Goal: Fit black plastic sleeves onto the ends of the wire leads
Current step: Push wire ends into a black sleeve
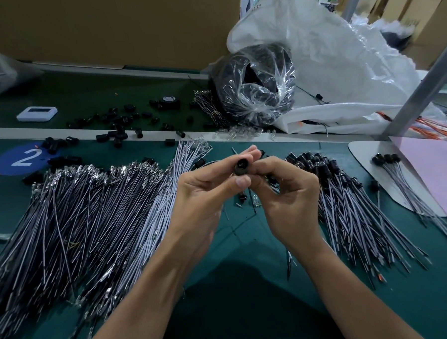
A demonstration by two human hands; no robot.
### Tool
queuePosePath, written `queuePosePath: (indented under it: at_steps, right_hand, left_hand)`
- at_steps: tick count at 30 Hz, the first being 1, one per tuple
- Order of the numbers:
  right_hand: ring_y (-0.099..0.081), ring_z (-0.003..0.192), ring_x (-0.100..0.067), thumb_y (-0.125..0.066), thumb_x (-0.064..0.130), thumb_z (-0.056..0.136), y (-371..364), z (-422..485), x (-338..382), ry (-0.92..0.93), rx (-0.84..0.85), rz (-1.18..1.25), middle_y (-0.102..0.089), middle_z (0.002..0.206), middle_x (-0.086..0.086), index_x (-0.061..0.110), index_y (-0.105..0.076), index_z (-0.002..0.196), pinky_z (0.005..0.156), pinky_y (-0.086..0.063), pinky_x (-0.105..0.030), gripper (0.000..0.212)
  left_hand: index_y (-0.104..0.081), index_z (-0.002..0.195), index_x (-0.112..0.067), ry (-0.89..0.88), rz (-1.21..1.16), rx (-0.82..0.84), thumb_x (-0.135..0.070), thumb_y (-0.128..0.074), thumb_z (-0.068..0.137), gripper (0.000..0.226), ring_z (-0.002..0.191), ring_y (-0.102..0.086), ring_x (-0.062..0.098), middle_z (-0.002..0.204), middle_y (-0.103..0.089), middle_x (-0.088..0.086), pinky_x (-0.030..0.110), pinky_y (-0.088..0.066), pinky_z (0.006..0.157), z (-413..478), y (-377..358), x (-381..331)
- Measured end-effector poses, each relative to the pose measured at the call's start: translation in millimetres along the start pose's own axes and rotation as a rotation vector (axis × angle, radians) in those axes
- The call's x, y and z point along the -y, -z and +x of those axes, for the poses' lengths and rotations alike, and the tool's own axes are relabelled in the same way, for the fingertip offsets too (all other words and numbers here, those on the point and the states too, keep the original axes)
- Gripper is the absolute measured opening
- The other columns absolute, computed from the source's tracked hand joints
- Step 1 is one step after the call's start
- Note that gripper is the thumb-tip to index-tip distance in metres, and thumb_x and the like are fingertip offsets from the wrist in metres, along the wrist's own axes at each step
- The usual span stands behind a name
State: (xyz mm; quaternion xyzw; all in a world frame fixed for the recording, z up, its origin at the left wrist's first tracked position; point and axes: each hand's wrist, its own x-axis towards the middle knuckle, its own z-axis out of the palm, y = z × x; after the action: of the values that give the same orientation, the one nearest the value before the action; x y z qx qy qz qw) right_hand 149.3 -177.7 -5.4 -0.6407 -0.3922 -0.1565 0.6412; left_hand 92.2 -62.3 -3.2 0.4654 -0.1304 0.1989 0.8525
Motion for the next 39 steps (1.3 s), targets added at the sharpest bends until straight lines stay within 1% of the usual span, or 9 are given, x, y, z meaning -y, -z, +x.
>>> queuePosePath:
  at_steps: [7,11,13,17,22,29,32,36,39]
  right_hand:
    - [-0.068,0.079,-0.021,-0.073,0.004,0.08,-3,-3,2,0.043,0.032,-0.008,-0.071,0.083,0.001,0.013,-0.069,0.087,0.073,-0.053,-0.034,0.013]
    - [-0.066,0.075,-0.018,-0.074,0.007,0.08,-6,-5,3,0.061,0.033,0.0,-0.069,0.082,0.006,0.012,-0.068,0.084,0.071,-0.05,-0.029,0.008]
    - [-0.066,0.073,-0.017,-0.074,0.007,0.08,-8,-6,3,0.06,0.026,-0.001,-0.07,0.08,0.002,0.01,-0.068,0.082,0.071,-0.051,-0.028,0.007]
    - [-0.064,0.068,-0.023,-0.072,0.015,0.082,-12,-9,5,0.029,0.019,0.004,-0.07,0.075,-0.01,0.01,-0.065,0.076,0.065,-0.053,-0.037,0.011]
    - [-0.058,0.063,-0.016,-0.074,0.006,0.081,-13,-10,5,0.033,0.039,-0.015,-0.064,0.07,-0.005,0.007,-0.062,0.071,0.061,-0.05,-0.032,0.015]
    - [-0.057,0.063,-0.013,-0.073,0.011,0.082,-13,-10,3,0.05,0.056,-0.051,-0.062,0.071,0.001,0.004,-0.063,0.07,0.061,-0.049,-0.029,0.017]
    - [-0.062,0.067,-0.011,-0.068,0.019,0.086,-5,-6,5,-0.014,0.07,-0.015,-0.069,0.074,0.006,0.01,-0.069,0.078,0.065,-0.048,-0.027,0.012]
    - [-0.059,0.057,-0.028,-0.056,0.024,0.098,18,10,-3,-0.17,-0.119,-0.149,-0.07,0.069,0.001,0.015,-0.074,0.087,0.049,-0.041,-0.033,0.023]
    - [-0.055,0.053,-0.007,-0.068,0.013,0.089,30,16,-18,-0.271,0.062,-0.478,-0.066,0.063,0.009,0.014,-0.076,0.084,0.053,-0.04,-0.016,0.009]
  left_hand:
    - [-0.08,0.092,-0.022,0.002,-0.08,0.085,-0.027,-0.079,0.069,0.023,0.122,-0.06,0.016,0.099,-0.076,-0.005,0.023,-0.049,0.094,1,4,-2]
    - [-0.079,0.092,-0.017,0.026,-0.144,0.093,-0.025,-0.083,0.068,0.026,0.123,-0.058,0.016,0.098,-0.076,-0.001,0.023,-0.051,0.091,2,8,-2]
    - [-0.079,0.092,-0.017,0.037,-0.153,0.105,-0.025,-0.083,0.068,0.025,0.124,-0.058,0.015,0.098,-0.076,-0.001,0.022,-0.051,0.091,2,9,-2]
    - [-0.08,0.09,-0.019,0.056,-0.131,0.098,-0.029,-0.083,0.067,0.026,0.123,-0.058,0.014,0.096,-0.076,-0.003,0.024,-0.051,0.092,1,9,-3]
    - [-0.081,0.088,-0.02,0.066,-0.102,0.082,-0.032,-0.086,0.063,0.028,0.121,-0.06,0.012,0.095,-0.077,-0.002,0.027,-0.051,0.094,0,9,-5]
    - [-0.08,0.088,-0.022,0.085,-0.083,0.073,-0.036,-0.085,0.064,0.028,0.12,-0.061,0.012,0.095,-0.076,-0.004,0.026,-0.052,0.091,0,8,-5]
    - [-0.08,0.087,-0.019,0.081,-0.132,0.024,-0.034,-0.085,0.063,0.029,0.114,-0.065,0.017,0.087,-0.077,0.0,0.024,-0.053,0.087,1,9,-4]
    - [-0.08,0.087,-0.021,0.066,-0.149,-0.034,-0.038,-0.089,0.059,0.034,0.085,-0.073,0.013,0.073,-0.074,-0.004,0.02,-0.054,0.077,1,15,-9]
    - [-0.08,0.087,-0.024,0.061,-0.118,0.032,-0.036,-0.089,0.059,0.031,0.058,-0.066,0.005,0.075,-0.074,-0.005,0.015,-0.05,0.059,0,14,-13]
